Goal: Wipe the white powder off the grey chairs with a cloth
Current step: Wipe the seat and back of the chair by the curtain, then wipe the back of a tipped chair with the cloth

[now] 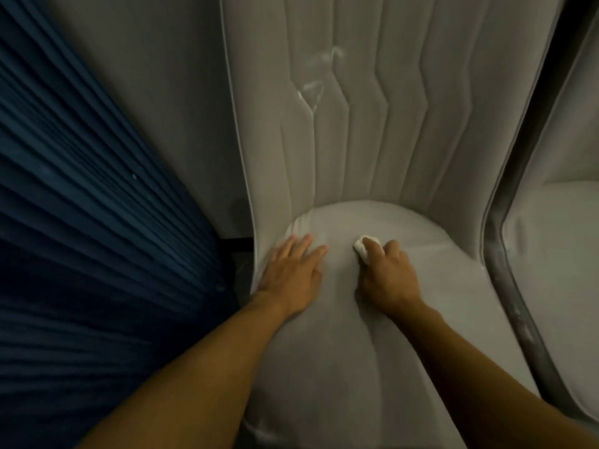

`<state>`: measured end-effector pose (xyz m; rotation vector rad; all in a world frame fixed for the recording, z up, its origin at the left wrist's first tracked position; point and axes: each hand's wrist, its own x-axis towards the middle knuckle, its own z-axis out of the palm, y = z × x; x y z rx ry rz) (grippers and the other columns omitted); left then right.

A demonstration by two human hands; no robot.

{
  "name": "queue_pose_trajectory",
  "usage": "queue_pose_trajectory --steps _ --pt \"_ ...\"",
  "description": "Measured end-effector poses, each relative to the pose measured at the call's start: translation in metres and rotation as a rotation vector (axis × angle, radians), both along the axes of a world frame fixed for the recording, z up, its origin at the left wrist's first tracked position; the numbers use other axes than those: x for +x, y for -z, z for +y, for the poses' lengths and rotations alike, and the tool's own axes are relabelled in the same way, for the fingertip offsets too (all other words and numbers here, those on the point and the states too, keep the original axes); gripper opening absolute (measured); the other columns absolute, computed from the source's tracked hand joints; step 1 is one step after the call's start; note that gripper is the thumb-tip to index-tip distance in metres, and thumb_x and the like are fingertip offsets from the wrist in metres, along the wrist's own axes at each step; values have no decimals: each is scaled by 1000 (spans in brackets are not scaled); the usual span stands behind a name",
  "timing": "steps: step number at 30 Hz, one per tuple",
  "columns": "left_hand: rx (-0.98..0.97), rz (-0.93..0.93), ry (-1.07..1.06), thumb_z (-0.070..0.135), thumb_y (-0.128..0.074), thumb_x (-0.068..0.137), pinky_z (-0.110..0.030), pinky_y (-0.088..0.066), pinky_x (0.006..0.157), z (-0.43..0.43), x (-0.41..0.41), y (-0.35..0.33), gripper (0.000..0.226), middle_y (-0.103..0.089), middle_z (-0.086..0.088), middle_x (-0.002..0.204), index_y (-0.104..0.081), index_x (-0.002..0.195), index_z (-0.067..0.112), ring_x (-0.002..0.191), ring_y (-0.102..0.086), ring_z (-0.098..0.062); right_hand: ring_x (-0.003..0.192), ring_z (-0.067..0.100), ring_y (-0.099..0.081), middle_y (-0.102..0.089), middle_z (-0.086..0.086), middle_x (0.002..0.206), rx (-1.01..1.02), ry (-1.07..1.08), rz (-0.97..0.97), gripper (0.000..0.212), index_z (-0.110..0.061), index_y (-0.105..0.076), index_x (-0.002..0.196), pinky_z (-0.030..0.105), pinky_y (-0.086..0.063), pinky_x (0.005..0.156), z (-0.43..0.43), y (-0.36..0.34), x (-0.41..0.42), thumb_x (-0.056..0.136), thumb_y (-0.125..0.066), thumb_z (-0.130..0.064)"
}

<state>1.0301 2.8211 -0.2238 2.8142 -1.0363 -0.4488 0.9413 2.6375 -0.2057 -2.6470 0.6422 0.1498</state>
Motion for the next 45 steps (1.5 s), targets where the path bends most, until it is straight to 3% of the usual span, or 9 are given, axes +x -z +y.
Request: queue_pose_trajectory --steps 4,8,10,13,17,27,33,40,45 --pt "20 76 78 30 -44 101 -39 -21 120 13 12 -73 58 -23 -7 164 -30 157 31 147 -25 -28 107 42 -50 -43 17 123 143 94 -4 54 -22 -35 150 47 -46 96 18 -55 3 98 -50 -24" --pt "-198 -265 149 25 -43 87 -55 -36 110 20 49 -181 57 -48 -16 141 -54 143 19 133 -42 -37 110 39 -53 -46 17 122 338 234 -235 62 -14 -38 151 30 -38 102 48 -123 17 95 -62 -18" --pt "-243 -397 155 24 -46 85 -58 -34 112 15 82 -243 58 -46 -20 144 -54 142 20 136 -40 -41 120 32 -50 -47 17 132 458 339 -367 62 -11 -38 151 16 -28 101 57 -164 30 95 -64 -17" --pt "-252 -522 148 19 -55 87 -60 -29 114 -3 136 -315 63 -37 -23 152 -49 148 26 141 -32 -44 131 19 -44 -45 11 145 603 445 -500 65 -12 -34 153 14 -25 105 67 -213 56 97 -63 -23" --pt "-109 -559 228 23 -63 88 -58 -36 105 -38 189 -364 65 -34 -21 153 -45 150 31 129 -35 -43 123 -6 -34 -41 3 148 719 582 -666 65 -14 -30 155 -3 -21 98 65 -250 103 98 -61 -27" --pt "-151 -624 565 24 -52 96 -54 -50 96 -41 257 -386 55 -39 -21 151 -47 150 14 124 -42 -41 122 -15 -33 -34 -7 148 727 657 -921 63 -21 -25 156 -1 -28 97 48 -326 206 102 -56 -30" --pt "-269 -682 518 28 -46 99 -50 -50 88 -50 261 -367 49 -36 -16 144 -52 146 15 118 -39 -37 99 10 -55 -53 0 119 536 631 -811 39 -16 -48 136 30 -54 83 50 -301 229 100 -58 -28" --pt "-400 -737 608 30 -47 98 -41 -35 85 -52 277 -347 48 -31 -13 143 -43 145 18 117 -33 -35 93 -7 -51 -48 -5 114 485 986 -1021 34 -11 -49 128 1 -39 78 25 -329 236 99 -61 -24" --pt "-460 -710 613 30 -43 103 -45 -39 86 -50 281 -339 45 -30 -11 146 -41 146 18 119 -35 -35 98 8 -55 -55 -1 113 500 699 -920 30 -14 -54 125 24 -48 85 62 -322 244 101 -54 -31"
